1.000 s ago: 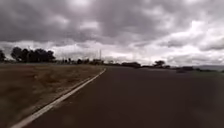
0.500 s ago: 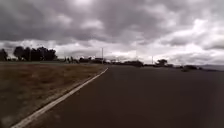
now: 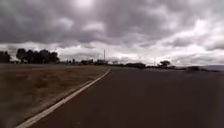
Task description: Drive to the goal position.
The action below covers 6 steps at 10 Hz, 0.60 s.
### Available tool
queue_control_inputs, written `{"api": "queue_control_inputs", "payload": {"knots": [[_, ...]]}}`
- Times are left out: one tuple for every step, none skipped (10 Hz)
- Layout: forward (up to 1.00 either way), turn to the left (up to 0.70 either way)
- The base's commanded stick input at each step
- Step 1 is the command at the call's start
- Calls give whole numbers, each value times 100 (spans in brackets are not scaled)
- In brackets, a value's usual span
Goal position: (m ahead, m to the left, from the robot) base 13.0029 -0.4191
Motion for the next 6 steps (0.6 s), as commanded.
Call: {"api": "queue_control_inputs", "payload": {"knots": [[100,0],[100,0],[100,0],[100,0],[100,0],[100,0]]}}
